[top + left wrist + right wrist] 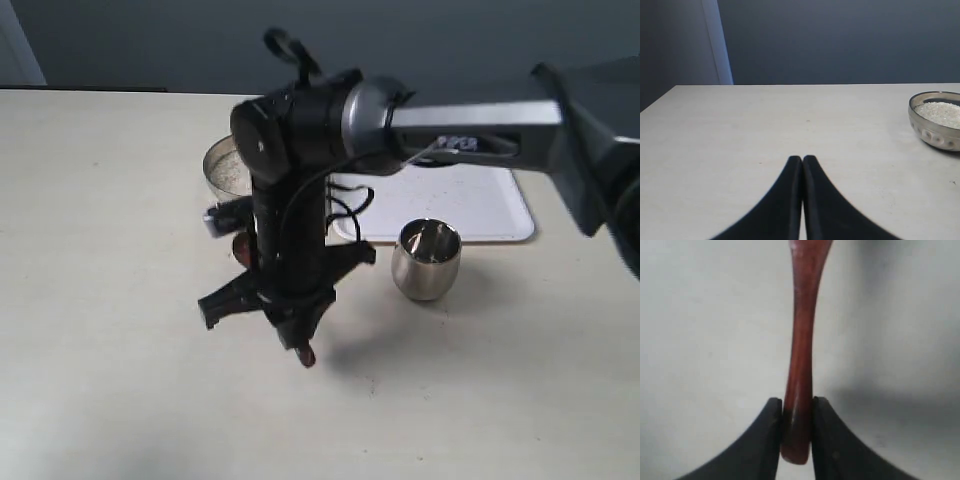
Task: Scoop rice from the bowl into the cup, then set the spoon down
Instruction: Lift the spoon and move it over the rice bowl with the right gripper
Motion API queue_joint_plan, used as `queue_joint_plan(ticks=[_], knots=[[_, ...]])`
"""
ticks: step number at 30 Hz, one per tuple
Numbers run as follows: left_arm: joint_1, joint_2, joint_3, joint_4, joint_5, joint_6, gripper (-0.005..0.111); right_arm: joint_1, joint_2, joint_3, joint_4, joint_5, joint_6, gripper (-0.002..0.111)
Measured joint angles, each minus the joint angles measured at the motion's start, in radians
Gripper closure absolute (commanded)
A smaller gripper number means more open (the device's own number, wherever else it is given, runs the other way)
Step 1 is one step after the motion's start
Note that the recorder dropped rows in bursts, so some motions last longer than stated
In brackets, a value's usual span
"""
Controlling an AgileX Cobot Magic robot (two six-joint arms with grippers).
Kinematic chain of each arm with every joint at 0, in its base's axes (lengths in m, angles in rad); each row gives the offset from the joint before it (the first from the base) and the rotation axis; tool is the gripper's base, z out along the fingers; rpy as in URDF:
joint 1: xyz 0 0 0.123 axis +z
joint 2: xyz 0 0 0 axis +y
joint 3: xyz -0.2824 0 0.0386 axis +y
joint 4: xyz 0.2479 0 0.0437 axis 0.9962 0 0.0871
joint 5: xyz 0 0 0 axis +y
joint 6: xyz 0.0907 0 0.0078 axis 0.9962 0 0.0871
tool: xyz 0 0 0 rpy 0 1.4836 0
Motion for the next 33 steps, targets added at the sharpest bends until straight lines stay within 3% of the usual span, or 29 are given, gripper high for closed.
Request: queue_joint_plan(ticks=[2,6,11,19,33], knots=[[0.000,0.000,0.000,0.000,0.000,0.000,0.106,0.000,-0.049,-0.079,-0.122,0.008,-0.066,0.108],[0.000,0.000,0.000,0.000,0.000,0.000,0.106,0.000,-0.062,-0.245,-0.562,0.008,-0.235,0.108],[0.000,0.000,0.000,0.000,0.000,0.000,0.106,0.000,-0.001,-0.284,-1.024,0.008,-0.368,0.108],[0.000,0.000,0.000,0.000,0.000,0.000,0.106,0.000,0.114,-0.288,-1.177,-0.175,-0.547,0.108],[0.000,0.000,0.000,0.000,0.000,0.000,0.106,-0.060,0.229,-0.288,-1.335,-0.082,-0.559,0.108]])
